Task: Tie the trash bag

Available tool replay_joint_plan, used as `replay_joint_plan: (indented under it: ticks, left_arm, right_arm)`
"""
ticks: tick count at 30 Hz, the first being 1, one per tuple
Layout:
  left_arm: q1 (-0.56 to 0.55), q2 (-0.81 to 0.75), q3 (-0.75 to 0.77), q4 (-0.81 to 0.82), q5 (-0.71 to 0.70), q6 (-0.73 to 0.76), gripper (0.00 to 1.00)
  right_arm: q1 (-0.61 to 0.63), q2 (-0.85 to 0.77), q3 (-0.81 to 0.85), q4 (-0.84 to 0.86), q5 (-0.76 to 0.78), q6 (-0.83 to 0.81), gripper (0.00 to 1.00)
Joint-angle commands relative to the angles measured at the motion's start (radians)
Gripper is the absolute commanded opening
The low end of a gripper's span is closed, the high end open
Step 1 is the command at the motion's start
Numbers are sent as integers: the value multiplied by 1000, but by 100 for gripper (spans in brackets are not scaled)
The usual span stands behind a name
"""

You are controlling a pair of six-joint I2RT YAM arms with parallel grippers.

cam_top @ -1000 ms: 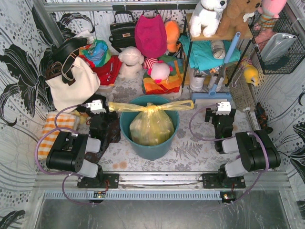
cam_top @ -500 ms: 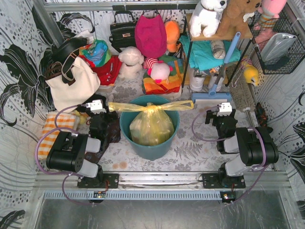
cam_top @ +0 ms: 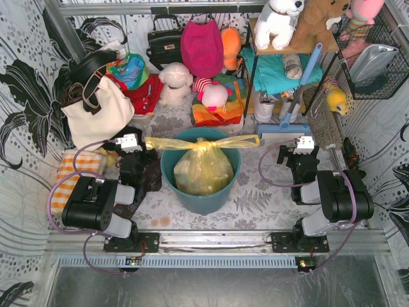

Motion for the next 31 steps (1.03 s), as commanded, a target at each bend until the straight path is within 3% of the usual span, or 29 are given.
replay_joint_plan:
  ticks: [1, 31]
  left_arm:
    - [5, 4, 1, 56, 2, 5, 98]
    - [9, 4, 3, 53, 8, 4, 98]
  right_arm:
    - [-5, 2, 13, 12, 10, 20, 97]
    - [-5, 2, 14, 9, 9, 20, 97]
